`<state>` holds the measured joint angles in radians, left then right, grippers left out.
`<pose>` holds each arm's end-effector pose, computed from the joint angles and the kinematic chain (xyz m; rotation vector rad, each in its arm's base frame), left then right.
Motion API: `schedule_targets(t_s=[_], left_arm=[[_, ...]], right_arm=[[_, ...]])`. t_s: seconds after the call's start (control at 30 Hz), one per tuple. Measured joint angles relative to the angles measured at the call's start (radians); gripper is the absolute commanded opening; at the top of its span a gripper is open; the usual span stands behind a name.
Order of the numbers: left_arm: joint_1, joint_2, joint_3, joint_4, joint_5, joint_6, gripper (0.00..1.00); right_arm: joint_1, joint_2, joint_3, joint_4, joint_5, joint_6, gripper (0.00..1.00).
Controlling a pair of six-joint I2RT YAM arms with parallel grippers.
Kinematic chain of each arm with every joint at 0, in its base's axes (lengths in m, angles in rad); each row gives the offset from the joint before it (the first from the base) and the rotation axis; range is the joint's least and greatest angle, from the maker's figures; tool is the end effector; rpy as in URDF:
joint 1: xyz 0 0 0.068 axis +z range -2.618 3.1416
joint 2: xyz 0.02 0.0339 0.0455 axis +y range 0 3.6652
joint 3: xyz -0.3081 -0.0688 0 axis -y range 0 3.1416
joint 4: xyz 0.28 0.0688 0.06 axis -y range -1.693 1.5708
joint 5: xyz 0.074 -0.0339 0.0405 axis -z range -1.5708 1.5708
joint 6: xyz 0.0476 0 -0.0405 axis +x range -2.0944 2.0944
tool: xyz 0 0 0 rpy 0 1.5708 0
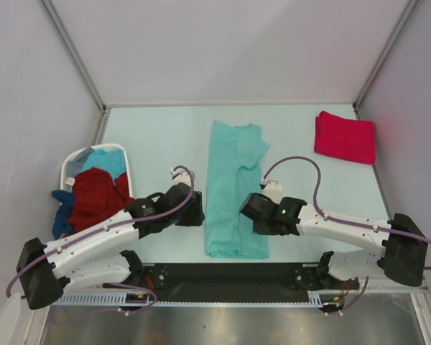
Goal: Fold and stack the t-shirts
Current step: Grab the bottom of the folded rectangular tshirt with both arms
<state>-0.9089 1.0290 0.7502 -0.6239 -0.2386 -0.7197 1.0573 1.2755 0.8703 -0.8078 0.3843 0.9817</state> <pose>0.1449 -0.1677 0.2637 0.1317 2.4821 -0.4225 0.1397 0.2113 0.2424 -0.0069 2.6294 0.1370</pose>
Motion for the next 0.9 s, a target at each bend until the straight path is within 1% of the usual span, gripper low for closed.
schedule_targets(t_s=[0.07, 0.1, 0.13, 0.27, 0.33, 0.5, 0.67, 0.9], left_arm=[[-0.030, -0.022, -0.018, -0.012, -0.014, -0.025, 0.64], [-0.049, -0.024, -0.029, -0.022, -0.025, -0.042, 0.67], [-0.069, -0.023, -0.037, -0.029, -0.030, -0.056, 0.68], [-0.156, -0.005, -0.065, -0.049, -0.047, -0.110, 0.69], [-0.196, 0.027, -0.072, -0.048, -0.049, -0.135, 0.69], [-0.295, 0.132, -0.090, -0.039, -0.055, -0.191, 0.69], [-0.320, 0.178, -0.108, -0.004, -0.045, -0.227, 0.69], [-0.332, 0.193, -0.116, 0.027, -0.039, -0.251, 0.69]], right_arm=[[0.042, -0.019, -0.009, -0.025, 0.016, 0.056, 0.45], [0.064, -0.026, -0.013, -0.038, 0.023, 0.084, 0.48], [0.089, -0.032, -0.021, -0.053, 0.031, 0.119, 0.48], [0.160, -0.055, -0.058, -0.091, 0.049, 0.221, 0.49], [0.196, -0.068, -0.090, -0.110, 0.049, 0.272, 0.49], [0.237, -0.073, -0.163, -0.120, 0.048, 0.355, 0.49], [0.244, -0.071, -0.226, -0.097, 0.035, 0.396, 0.49], [0.245, -0.051, -0.264, -0.042, 0.012, 0.405, 0.49]])
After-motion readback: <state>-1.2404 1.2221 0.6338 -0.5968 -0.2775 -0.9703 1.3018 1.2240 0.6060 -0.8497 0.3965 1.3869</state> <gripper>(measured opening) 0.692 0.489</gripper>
